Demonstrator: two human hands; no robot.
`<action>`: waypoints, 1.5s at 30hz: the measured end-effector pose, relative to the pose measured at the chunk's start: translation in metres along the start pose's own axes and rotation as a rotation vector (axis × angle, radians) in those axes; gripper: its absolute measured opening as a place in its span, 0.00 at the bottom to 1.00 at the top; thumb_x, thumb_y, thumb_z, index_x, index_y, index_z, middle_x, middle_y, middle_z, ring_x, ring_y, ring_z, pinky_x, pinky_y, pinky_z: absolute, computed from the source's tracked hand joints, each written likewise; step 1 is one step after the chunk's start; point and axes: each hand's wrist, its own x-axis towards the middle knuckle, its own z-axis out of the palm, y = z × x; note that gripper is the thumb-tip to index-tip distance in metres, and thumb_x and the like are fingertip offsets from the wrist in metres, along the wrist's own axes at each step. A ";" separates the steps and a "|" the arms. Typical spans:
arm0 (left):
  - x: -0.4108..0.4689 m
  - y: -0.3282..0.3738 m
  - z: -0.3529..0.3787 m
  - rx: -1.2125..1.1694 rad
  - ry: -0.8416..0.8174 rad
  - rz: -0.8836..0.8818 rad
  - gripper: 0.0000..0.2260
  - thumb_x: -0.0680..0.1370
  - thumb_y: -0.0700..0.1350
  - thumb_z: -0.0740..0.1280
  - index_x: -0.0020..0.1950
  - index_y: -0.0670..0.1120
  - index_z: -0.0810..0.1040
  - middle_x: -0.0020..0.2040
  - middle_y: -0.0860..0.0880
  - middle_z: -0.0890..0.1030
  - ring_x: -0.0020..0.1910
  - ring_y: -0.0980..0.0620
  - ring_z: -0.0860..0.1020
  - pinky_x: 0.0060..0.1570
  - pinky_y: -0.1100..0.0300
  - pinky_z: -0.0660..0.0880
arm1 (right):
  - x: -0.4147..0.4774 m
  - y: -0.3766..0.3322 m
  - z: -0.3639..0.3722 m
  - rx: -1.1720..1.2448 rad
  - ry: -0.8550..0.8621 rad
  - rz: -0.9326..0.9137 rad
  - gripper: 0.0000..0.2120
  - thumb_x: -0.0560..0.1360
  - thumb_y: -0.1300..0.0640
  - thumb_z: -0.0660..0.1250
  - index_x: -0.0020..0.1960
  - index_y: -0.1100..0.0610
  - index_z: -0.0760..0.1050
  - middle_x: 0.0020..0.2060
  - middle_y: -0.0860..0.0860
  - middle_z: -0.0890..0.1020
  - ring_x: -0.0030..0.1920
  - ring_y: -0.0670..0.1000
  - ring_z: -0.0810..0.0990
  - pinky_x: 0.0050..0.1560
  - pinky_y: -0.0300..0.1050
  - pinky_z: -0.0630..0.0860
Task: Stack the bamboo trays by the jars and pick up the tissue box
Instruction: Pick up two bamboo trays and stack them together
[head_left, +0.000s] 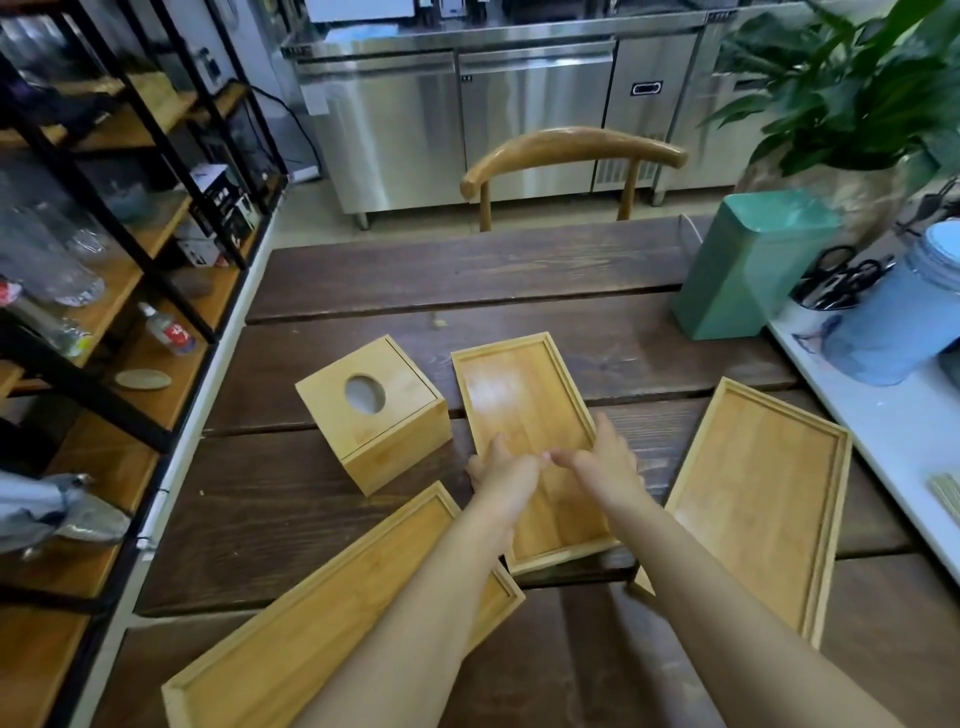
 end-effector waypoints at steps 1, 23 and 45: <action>0.001 -0.002 -0.001 -0.061 0.042 0.005 0.30 0.78 0.49 0.64 0.78 0.52 0.55 0.78 0.43 0.54 0.76 0.40 0.56 0.71 0.45 0.58 | 0.000 -0.001 -0.001 0.093 -0.012 0.025 0.40 0.67 0.46 0.68 0.73 0.53 0.54 0.71 0.59 0.64 0.70 0.63 0.62 0.69 0.63 0.58; -0.060 0.011 -0.082 -0.699 0.002 0.130 0.15 0.76 0.46 0.68 0.62 0.45 0.76 0.58 0.43 0.82 0.57 0.43 0.80 0.60 0.40 0.74 | -0.064 -0.028 -0.047 0.211 0.062 -0.525 0.13 0.78 0.58 0.58 0.60 0.55 0.75 0.48 0.47 0.79 0.50 0.48 0.76 0.46 0.39 0.71; -0.176 -0.138 -0.191 -1.275 0.454 0.072 0.14 0.78 0.46 0.65 0.63 0.49 0.71 0.54 0.44 0.77 0.51 0.44 0.76 0.45 0.47 0.75 | -0.120 -0.057 0.053 0.108 -0.119 -0.496 0.13 0.80 0.57 0.53 0.59 0.59 0.72 0.44 0.49 0.77 0.48 0.53 0.75 0.49 0.55 0.75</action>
